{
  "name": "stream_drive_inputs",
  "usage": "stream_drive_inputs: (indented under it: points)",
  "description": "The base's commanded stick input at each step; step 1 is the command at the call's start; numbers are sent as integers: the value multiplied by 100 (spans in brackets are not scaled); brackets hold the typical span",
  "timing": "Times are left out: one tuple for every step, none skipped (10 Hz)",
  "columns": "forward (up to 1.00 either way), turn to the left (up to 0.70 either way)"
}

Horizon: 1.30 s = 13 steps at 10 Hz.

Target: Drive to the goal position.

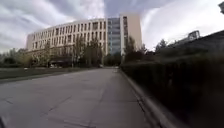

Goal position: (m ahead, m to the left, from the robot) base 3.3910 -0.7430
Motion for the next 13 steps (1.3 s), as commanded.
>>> stream_drive_inputs:
  points:
    - [85,0]
    - [85,0]
    - [85,0]
    - [85,0]
    - [85,0]
    - [85,0]
    - [85,-18]
    - [85,-34]
    - [85,-24]
    - [85,-8]
    - [85,0]
    - [85,0]
    - [85,0]
